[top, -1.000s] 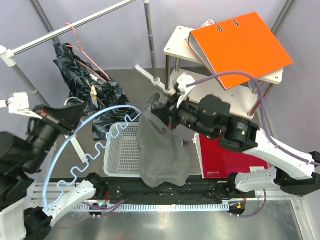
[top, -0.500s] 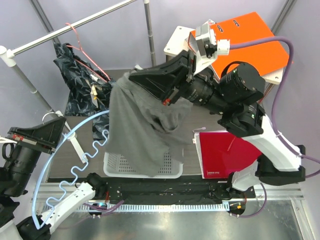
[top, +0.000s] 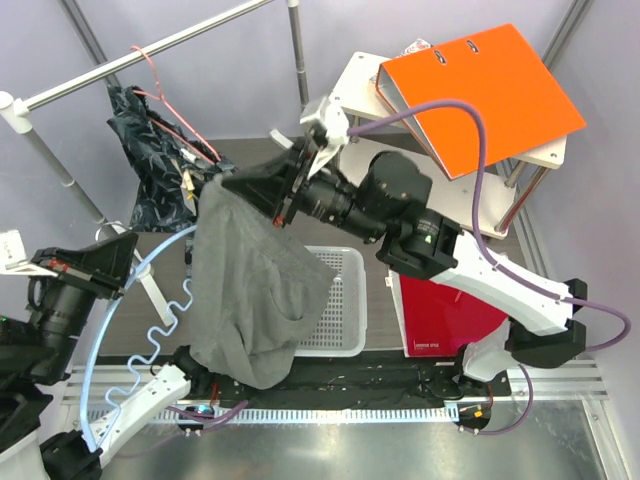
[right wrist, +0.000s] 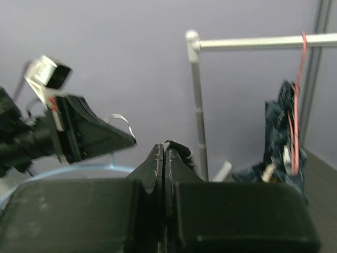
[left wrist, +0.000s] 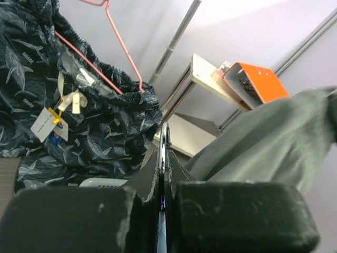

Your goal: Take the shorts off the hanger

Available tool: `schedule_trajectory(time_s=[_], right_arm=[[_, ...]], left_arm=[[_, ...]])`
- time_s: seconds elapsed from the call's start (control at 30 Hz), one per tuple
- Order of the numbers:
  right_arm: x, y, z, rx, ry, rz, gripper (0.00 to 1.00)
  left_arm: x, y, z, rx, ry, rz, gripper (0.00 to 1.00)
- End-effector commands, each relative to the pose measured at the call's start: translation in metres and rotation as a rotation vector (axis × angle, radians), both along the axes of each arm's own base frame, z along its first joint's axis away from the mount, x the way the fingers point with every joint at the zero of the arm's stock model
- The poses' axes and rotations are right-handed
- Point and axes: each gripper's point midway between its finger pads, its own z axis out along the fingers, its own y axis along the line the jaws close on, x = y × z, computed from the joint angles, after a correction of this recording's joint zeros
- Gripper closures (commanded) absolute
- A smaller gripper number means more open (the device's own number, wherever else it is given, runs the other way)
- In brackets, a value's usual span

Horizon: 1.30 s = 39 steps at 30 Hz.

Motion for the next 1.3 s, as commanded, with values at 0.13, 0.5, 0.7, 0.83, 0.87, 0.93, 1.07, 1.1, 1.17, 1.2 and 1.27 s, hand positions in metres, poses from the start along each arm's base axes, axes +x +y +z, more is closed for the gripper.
schedule_trajectory(time_s=[0.13, 0.5, 0.7, 0.83, 0.87, 0.93, 1.07, 1.1, 1.17, 1.2, 1.27], right_arm=[[0.037, -0.063, -0.035, 0.029, 0.051, -0.241, 0.99], [0.044, -0.061, 0.047, 0.149, -0.02, -0.125, 0.99], [0.04, -0.05, 0.058, 0.162, -0.034, -0.071, 0.99], [0.051, -0.05, 0.005, 0.08, 0.026, -0.12, 0.99], [0.052, -0.05, -0.01, 0.064, 0.046, -0.123, 0.99], [0.059, -0.05, -0.054, 0.011, 0.113, -0.143, 0.99], [0.069, -0.054, -0.089, -0.026, 0.189, -0.166, 0.99], [0.07, -0.056, -0.084, -0.018, 0.191, -0.166, 0.99], [0.068, -0.055, -0.081, -0.031, 0.189, -0.153, 0.99], [0.065, -0.057, -0.072, -0.024, 0.179, -0.146, 0.99], [0.061, -0.059, -0.068, -0.021, 0.171, -0.134, 0.99]], left_arm=[[0.036, -0.025, -0.007, 0.033, 0.02, 0.007, 1.0], [0.069, -0.053, -0.008, 0.043, 0.04, -0.015, 1.0], [0.071, -0.054, -0.012, 0.046, 0.052, -0.015, 1.0], [0.067, -0.052, -0.016, 0.039, 0.051, -0.014, 1.0], [0.067, -0.051, -0.016, 0.037, 0.052, -0.012, 1.0], [0.067, -0.051, -0.019, 0.039, 0.055, -0.012, 1.0], [0.075, -0.06, -0.019, 0.042, 0.056, -0.027, 1.0], [0.076, -0.062, -0.016, 0.039, 0.05, -0.033, 1.0], [0.082, -0.071, -0.018, 0.054, 0.065, -0.057, 1.0], [0.082, -0.072, -0.016, 0.053, 0.065, -0.06, 1.0], [0.086, -0.074, -0.019, 0.058, 0.074, -0.057, 1.0]])
